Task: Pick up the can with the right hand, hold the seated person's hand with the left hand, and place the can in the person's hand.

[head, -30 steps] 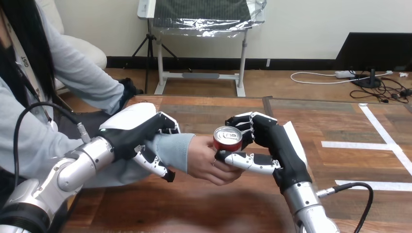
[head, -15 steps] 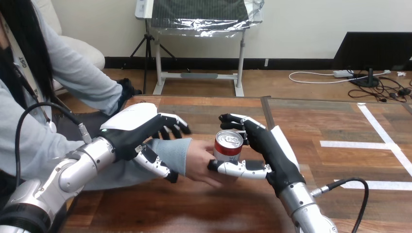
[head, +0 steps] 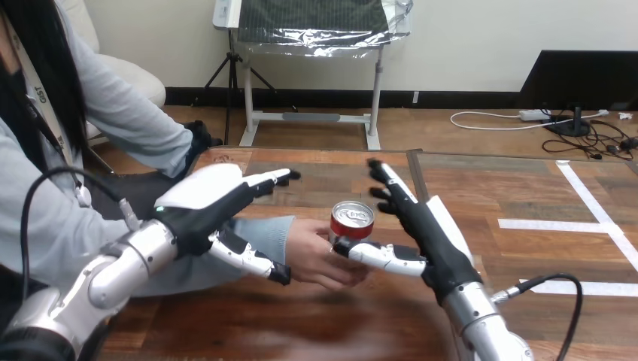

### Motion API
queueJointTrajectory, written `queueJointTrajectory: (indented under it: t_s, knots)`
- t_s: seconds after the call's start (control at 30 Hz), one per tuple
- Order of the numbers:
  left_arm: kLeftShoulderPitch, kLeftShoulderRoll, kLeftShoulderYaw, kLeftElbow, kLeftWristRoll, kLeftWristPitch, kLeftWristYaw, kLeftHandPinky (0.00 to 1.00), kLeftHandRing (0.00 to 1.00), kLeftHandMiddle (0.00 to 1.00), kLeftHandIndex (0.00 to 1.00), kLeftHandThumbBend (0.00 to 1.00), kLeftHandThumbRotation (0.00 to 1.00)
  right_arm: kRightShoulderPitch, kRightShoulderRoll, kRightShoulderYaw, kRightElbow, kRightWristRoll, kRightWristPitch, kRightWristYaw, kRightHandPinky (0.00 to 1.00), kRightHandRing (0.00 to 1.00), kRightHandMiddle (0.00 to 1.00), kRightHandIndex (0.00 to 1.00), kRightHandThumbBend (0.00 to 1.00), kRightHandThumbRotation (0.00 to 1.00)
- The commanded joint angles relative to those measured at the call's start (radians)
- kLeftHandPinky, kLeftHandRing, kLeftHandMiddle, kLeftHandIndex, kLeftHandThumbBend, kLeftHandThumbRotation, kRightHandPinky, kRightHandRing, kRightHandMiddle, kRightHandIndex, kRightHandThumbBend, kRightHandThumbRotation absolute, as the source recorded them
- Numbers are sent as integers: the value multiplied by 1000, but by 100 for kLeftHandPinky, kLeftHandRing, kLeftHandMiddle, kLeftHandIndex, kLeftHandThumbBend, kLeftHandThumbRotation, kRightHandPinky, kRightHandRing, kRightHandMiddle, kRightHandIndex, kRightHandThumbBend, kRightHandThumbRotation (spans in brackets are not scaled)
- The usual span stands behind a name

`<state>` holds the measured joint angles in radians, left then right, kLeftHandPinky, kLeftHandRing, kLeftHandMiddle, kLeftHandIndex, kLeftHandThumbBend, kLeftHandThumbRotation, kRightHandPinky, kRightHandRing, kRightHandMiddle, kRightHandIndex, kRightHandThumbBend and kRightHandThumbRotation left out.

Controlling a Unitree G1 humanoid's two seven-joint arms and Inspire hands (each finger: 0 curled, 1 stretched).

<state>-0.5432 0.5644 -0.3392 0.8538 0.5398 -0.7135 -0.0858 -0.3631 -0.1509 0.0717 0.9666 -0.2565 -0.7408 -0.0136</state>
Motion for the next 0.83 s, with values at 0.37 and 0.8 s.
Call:
queueJointTrajectory:
  t_s: [0.37,0.8]
  knots:
    - [60,10,46,-79,-30,-55,61,98,100,100,100,100,56,-86,-39,-5,40,9,-27,-17,92,98,99,100,100,61]
    - [139,-29,87,-69,-97,-147,144,99,100,100,100,100,58,-89,-36,-20,75,30,-60,-35,93,97,98,100,100,62]
